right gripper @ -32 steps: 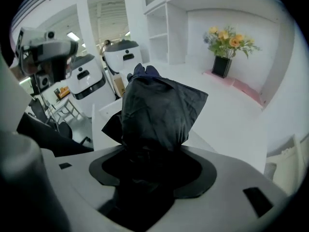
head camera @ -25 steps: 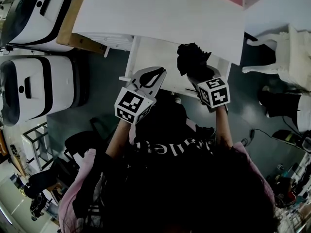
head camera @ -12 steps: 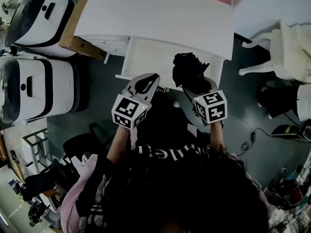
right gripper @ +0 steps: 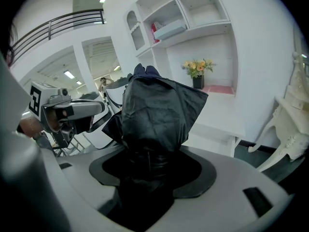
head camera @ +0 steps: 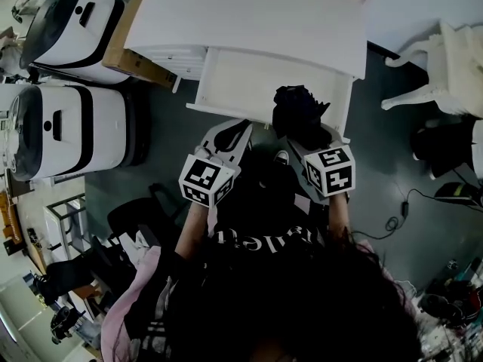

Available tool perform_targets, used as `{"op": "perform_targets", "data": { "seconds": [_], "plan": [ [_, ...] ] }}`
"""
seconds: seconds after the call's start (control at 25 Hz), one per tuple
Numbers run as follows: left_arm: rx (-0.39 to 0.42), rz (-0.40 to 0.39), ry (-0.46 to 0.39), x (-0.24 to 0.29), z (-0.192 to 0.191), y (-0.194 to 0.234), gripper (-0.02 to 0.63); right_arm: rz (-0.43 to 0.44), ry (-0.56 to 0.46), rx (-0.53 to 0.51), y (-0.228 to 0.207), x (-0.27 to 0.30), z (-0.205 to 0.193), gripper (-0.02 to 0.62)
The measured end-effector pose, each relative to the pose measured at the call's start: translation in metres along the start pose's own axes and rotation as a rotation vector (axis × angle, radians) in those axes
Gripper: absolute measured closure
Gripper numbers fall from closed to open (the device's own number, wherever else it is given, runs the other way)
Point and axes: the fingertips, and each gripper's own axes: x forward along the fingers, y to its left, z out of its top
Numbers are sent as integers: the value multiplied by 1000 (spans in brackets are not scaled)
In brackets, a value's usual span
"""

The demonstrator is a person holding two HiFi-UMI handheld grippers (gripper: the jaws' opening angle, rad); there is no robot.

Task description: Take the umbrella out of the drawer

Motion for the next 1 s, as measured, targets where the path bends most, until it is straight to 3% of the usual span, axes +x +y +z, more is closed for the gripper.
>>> {"op": "perform_targets", "data": {
  "seconds": [0.24, 0.48, 1.0],
  "plan": [
    [-12, 15, -17, -14, 1, -4, 581, 20, -10, 17, 12, -5, 2, 318],
    [-4, 4, -41, -46, -6, -4, 581, 38, -40, 35, 50, -7, 5, 318],
    [15, 2, -115, -189, -37, 3, 581, 50, -113, 100, 185, -15, -16, 318]
  ]
}}
